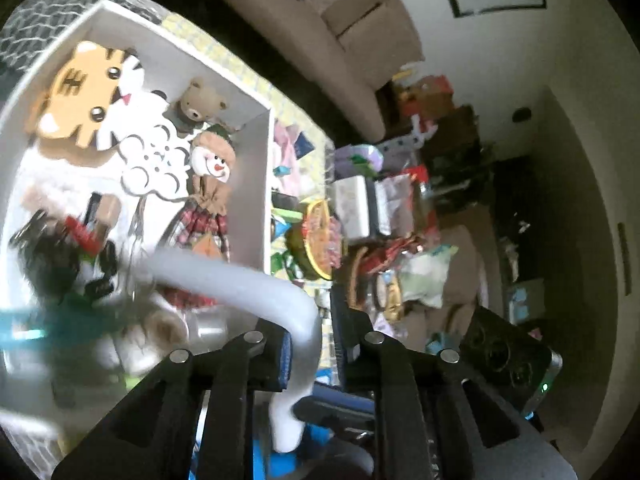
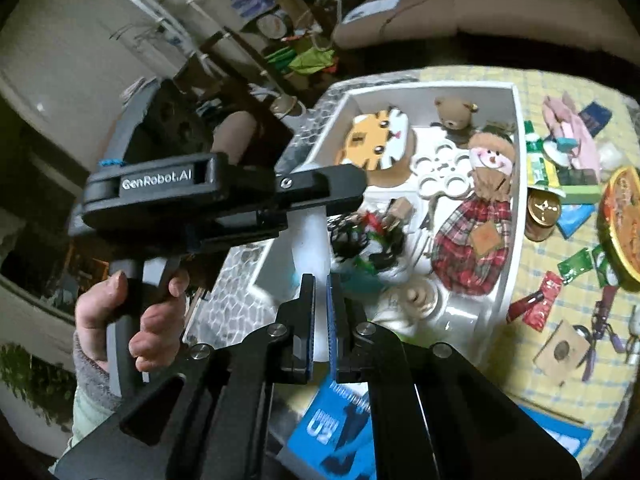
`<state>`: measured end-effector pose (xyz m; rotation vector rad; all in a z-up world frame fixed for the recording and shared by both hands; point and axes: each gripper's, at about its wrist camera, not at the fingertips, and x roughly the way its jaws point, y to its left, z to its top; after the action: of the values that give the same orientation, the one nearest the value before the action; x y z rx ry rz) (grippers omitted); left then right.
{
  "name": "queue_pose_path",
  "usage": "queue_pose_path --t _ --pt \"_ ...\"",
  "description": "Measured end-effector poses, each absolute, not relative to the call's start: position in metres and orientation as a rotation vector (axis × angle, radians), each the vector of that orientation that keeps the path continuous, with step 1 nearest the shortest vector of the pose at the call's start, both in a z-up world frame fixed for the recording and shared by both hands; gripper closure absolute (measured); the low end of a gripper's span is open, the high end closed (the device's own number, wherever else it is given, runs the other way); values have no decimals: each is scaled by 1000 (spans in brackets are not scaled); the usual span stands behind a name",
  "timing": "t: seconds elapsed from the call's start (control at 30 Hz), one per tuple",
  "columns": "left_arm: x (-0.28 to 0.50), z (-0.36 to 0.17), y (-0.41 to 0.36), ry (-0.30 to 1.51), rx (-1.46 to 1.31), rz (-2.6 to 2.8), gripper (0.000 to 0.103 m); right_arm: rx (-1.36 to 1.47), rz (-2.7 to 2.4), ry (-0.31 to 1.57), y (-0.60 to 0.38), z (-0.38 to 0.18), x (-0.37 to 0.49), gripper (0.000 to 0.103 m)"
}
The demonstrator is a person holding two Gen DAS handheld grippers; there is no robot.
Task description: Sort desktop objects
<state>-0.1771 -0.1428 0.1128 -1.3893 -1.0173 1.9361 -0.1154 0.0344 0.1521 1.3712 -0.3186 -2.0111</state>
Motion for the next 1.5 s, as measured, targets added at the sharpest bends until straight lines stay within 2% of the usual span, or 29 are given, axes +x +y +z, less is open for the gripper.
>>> queue_pose_path --t 0.17,0.27,0.33,0.37,0.43,0.57,0.6,0.63,0.67,0.7,0.77,1.0,1.07,1.17,1.23,1.37,1.43,1.5 --pt "-223 80 -116 -951 -1450 1898 85 1432 -2080 -313 42 115 -153 97" --pt "-238 55 -113 -961 -1500 1912 71 1471 -2125 -306 50 91 -174 97" --pt "-247 29 -116 -963 -1596 1937 19 1495 -2149 -281 50 77 -185 97" --pt "-249 14 -122 -975 -1652 1957 14 1511 -2169 -251 49 68 -190 96" --pt "-249 -2 -137 -1035 -1686 1972 14 1577 -2181 -189 43 48 -201 96" --pt "-237 -5 -166 -1112 -1644 1990 13 1691 -2100 -239 42 24 -210 89" --pt "-233 -3 -170 -1108 -1641 1998 13 1693 -2098 -239 44 25 -209 82" --pt "-230 -1 -173 -1106 -1637 2000 13 1684 -2101 -238 46 28 -207 68" --pt "-226 2 -175 -1100 -1632 2004 13 1666 -2108 -247 49 33 -204 60" --pt "-222 5 -176 -1089 -1627 2010 13 1642 -2113 -259 53 40 -200 55" --pt "-216 13 -177 -1066 -1623 2027 13 1593 -2125 -271 61 55 -192 55" --pt "-175 39 -155 -837 -1634 2143 11 1477 -2203 -233 85 108 -156 55" --pt "-161 45 -144 -740 -1632 2190 8 1455 -2226 -206 96 118 -144 51" --pt "-148 45 -131 -694 -1621 2183 7 1444 -2268 -186 118 127 -125 30" --pt "-138 47 -121 -661 -1609 2193 0 1440 -2262 -219 138 127 -115 12" --pt "-120 53 -97 -509 -1587 2305 0 1470 -2302 -263 170 119 -104 8" --pt "-110 57 -86 -428 -1594 2362 0 1490 -2333 -253 182 112 -99 0" --pt "-98 62 -76 -341 -1587 2427 0 1515 -2366 -210 189 105 -93 0"
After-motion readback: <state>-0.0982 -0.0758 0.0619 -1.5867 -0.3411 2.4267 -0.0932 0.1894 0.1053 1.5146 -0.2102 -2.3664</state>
